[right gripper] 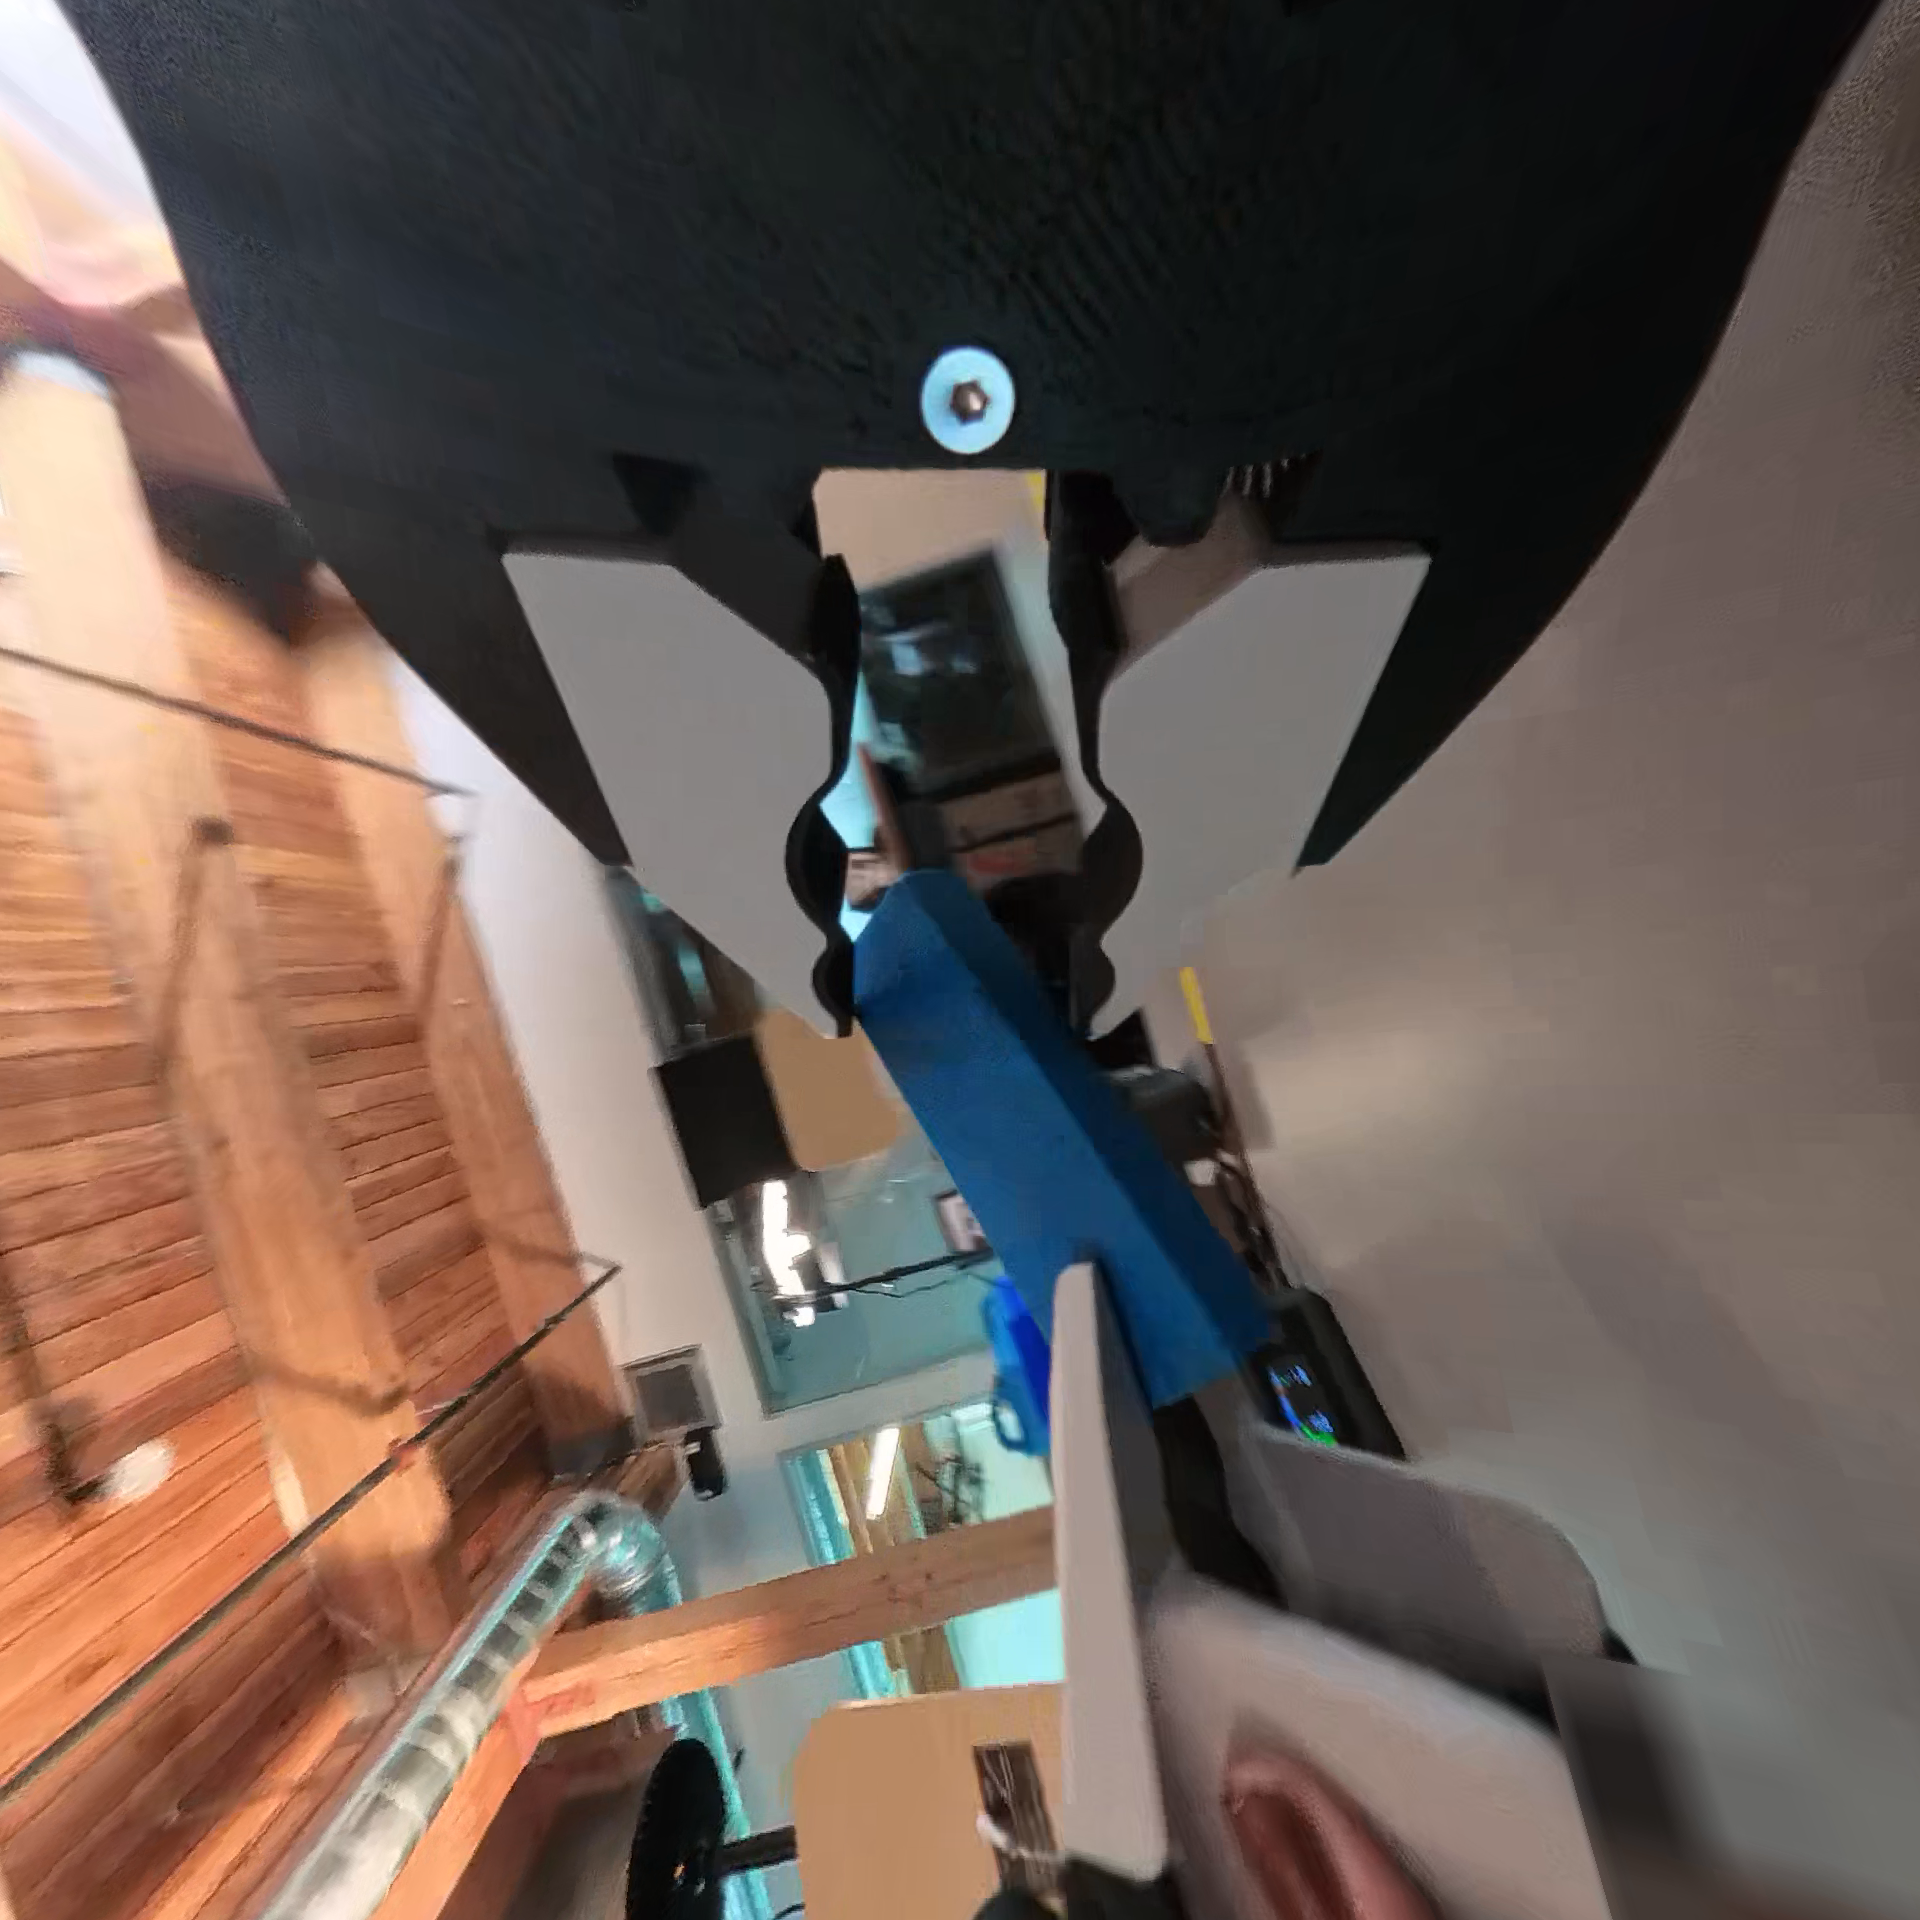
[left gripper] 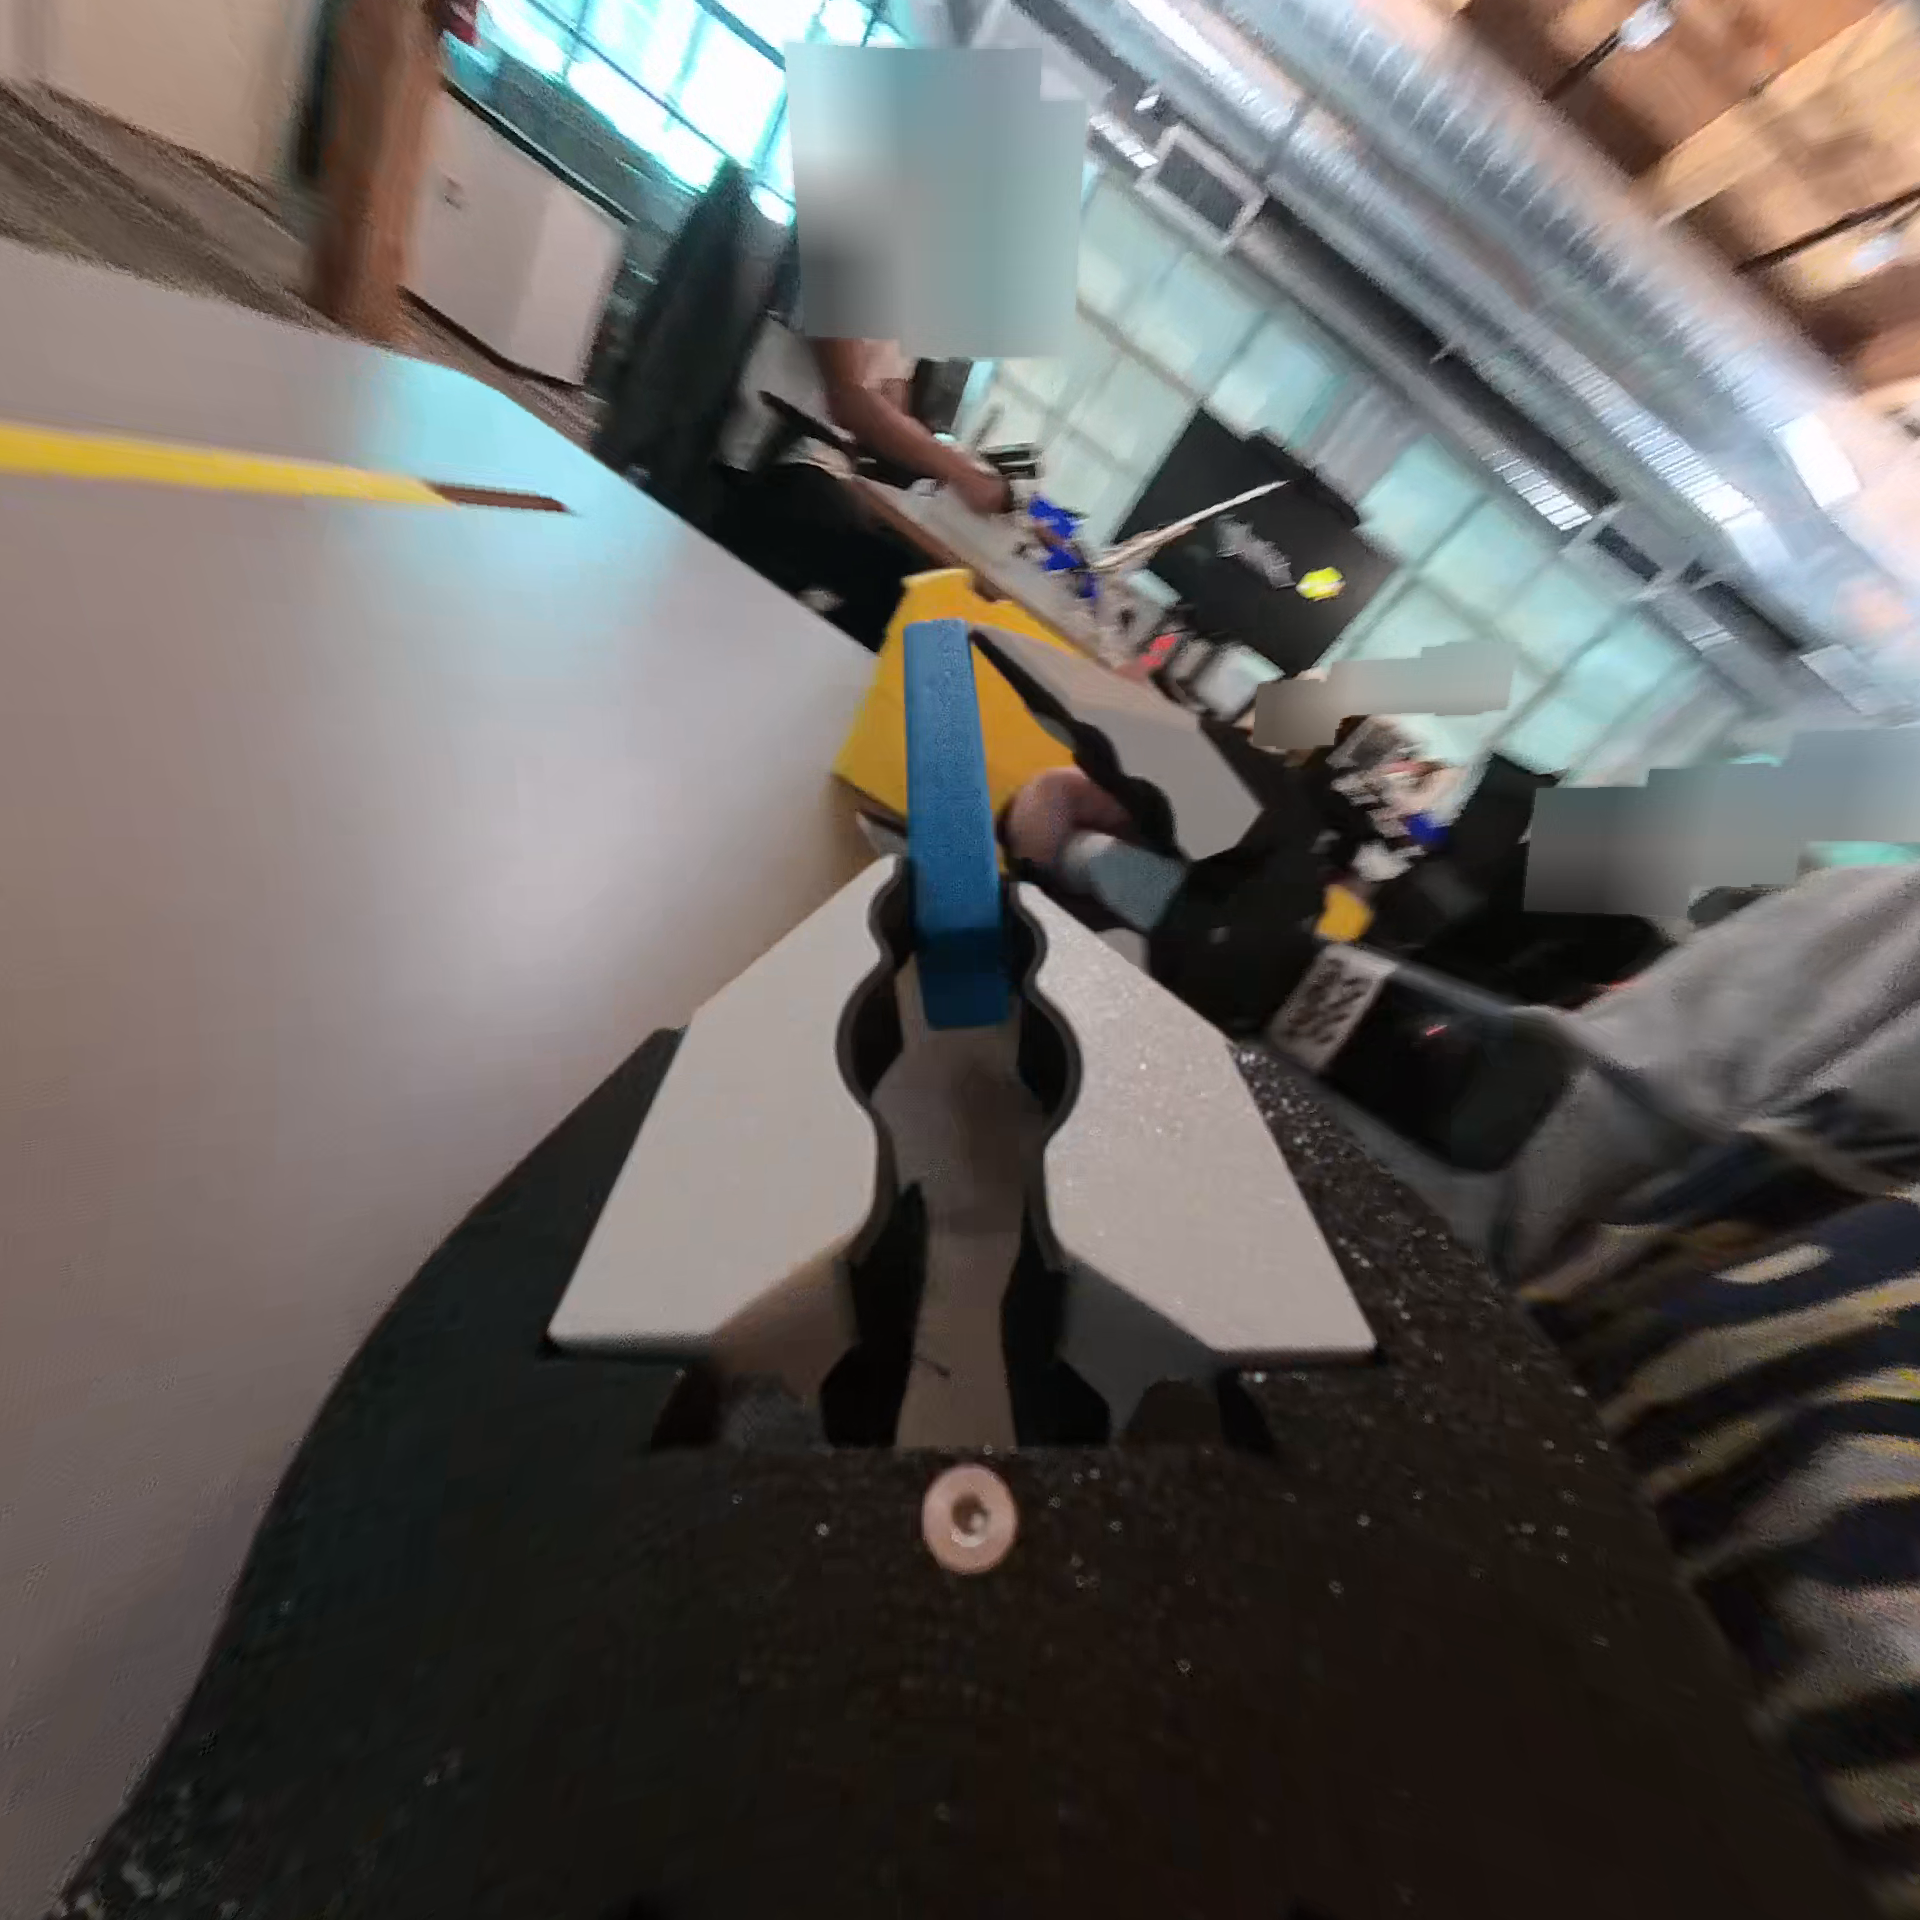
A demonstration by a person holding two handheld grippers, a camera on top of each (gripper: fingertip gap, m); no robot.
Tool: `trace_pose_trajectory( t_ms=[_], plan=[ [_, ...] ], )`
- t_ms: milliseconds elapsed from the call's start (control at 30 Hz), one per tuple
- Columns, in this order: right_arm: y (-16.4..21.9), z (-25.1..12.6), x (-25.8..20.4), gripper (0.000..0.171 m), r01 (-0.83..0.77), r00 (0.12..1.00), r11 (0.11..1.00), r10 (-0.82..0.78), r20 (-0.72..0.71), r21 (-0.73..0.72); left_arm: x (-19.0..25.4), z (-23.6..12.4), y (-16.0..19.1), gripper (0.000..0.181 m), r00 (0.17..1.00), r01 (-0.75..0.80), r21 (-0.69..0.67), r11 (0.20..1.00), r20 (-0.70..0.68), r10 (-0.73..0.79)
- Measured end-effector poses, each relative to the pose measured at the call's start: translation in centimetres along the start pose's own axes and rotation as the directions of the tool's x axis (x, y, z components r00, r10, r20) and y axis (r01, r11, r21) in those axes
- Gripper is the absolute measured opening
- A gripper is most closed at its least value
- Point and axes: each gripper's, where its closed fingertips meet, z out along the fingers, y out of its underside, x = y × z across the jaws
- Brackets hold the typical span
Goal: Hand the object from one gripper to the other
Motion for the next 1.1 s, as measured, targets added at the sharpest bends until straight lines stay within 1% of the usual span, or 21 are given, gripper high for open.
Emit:
trace_pose_trajectory(
  t_ms=[100,133,167,200,233,300,333,367,400,433,500,567,633,733,800,833,867,900,967,1033,1100],
  plan=[
    [0.1,0.1,-0.5,0.054,-0.308,0.946,0.951,0.305,0.107,0.015,-0.9,-1.2,-1.5,0.014,0.961,-0.233,0.031,0.972,0.159,0.226],
    [-0.1,0.0,-0.6,0.054,-0.441,0.887,0.897,0.432,0.162,0.022,-1.0,-1.6,-2.1,0.014,0.926,-0.327,0.03,0.945,0.21,0.314],
    [-0.3,-0.1,-0.7,0.054,-0.584,0.793,0.812,0.566,0.223,0.016,-0.9,-2.1,-2.6,0.014,0.875,-0.429,0.022,0.903,0.26,0.41],
    [-0.5,-0.1,-0.6,0.051,-0.728,0.654,0.685,0.7,0.288,-0.01,-0.8,-2.5,-2.9,0.015,0.809,-0.523,-0.007,0.852,0.309,0.499],
    [-0.7,-0.2,-0.5,0.05,-0.855,0.468,0.516,0.812,0.35,-0.056,-1.0,-2.8,-3.0,0.015,0.733,-0.597,-0.065,0.8,0.36,0.577],
    [-0.9,-0.1,0.3,0.05,-0.978,0.016,0.102,0.905,0.424,-0.18,-1.6,-3.1,-3.0,0.014,0.539,-0.707,-0.229,0.669,0.437,0.72],
    [-0.6,0.1,0.8,0.052,-0.965,-0.2,-0.105,0.887,0.415,-0.241,-1.9,-3.3,-3.1,0.015,0.406,-0.746,-0.327,0.581,0.468,0.785],
    [-0.3,0.3,0.9,0.053,-0.914,-0.382,-0.275,0.834,0.399,-0.3,-2.1,-3.3,-3.2,0.015,0.268,-0.77,-0.419,0.482,0.473,0.839],
    [0.0,0.5,0.5,0.053,-0.846,-0.516,-0.394,0.773,0.369,-0.359,-2.1,-3.1,-3.2,0.014,0.133,-0.775,-0.505,0.381,0.459,0.878],
    [0.1,0.5,0.0,0.054,-0.786,-0.604,-0.466,0.72,0.342,-0.406,-2.1,-2.9,-3.1,0.014,-0.001,-0.763,-0.585,0.276,0.428,0.904],
    [-0.4,0.5,-0.4,0.053,-0.701,-0.706,-0.549,0.625,0.333,-0.456,-1.7,-2.1,-2.7,0.015,-0.222,-0.715,-0.696,0.07,0.32,0.921],
    [-1.0,0.6,-0.4,0.049,-0.63,-0.774,-0.606,0.541,0.329,-0.485,-1.3,-1.1,-2.0,0.015,-0.39,-0.644,-0.755,-0.125,0.183,0.903],
    [-1.3,0.6,-0.4,0.047,-0.573,-0.819,-0.652,0.477,0.318,-0.497,-0.7,0.1,-1.2,0.014,-0.491,-0.592,-0.759,-0.272,0.071,0.868],
    [-1.1,0.6,-0.3,0.035,-0.52,-0.854,-0.691,0.417,0.31,-0.503,-0.3,1.2,-0.4,0.014,-0.552,-0.55,-0.75,-0.367,-0.002,0.834],
    [-0.9,0.4,-0.7,0.022,-0.528,-0.849,-0.676,0.432,0.304,-0.515,0.0,1.4,-0.2,0.014,-0.536,-0.576,-0.733,-0.362,0.004,0.844],
    [-1.0,0.4,-0.8,0.021,-0.537,-0.843,-0.662,0.441,0.307,-0.523,0.1,1.4,0.0,0.015,-0.502,-0.61,-0.717,-0.338,0.02,0.865],
    [-0.9,0.3,-0.9,0.021,-0.557,-0.83,-0.647,0.462,0.313,-0.521,-0.1,1.4,0.3,0.019,-0.428,-0.66,-0.696,-0.283,0.04,0.903],
    [-0.9,0.4,-0.9,0.019,-0.589,-0.806,-0.626,0.498,0.32,-0.51,-0.3,1.3,0.7,0.025,-0.317,-0.717,-0.671,-0.187,0.076,0.945],
    [-0.9,0.3,-1.0,0.016,-0.678,-0.727,-0.545,0.595,0.342,-0.494,0.1,1.0,0.3,0.059,-0.08,-0.809,-0.585,0.05,0.195,0.978],
    [-1.0,0.2,-1.0,0.016,-0.785,-0.596,-0.416,0.707,0.38,-0.458,0.8,0.5,-0.7,0.063,0.207,-0.838,-0.436,0.329,0.305,0.93],
    [-1.2,-0.1,-1.0,0.016,-0.889,-0.394,-0.218,0.812,0.431,-0.402,1.6,0.1,-0.8,0.068,0.553,-0.745,-0.255,0.617,0.283,0.784]
  ],
)
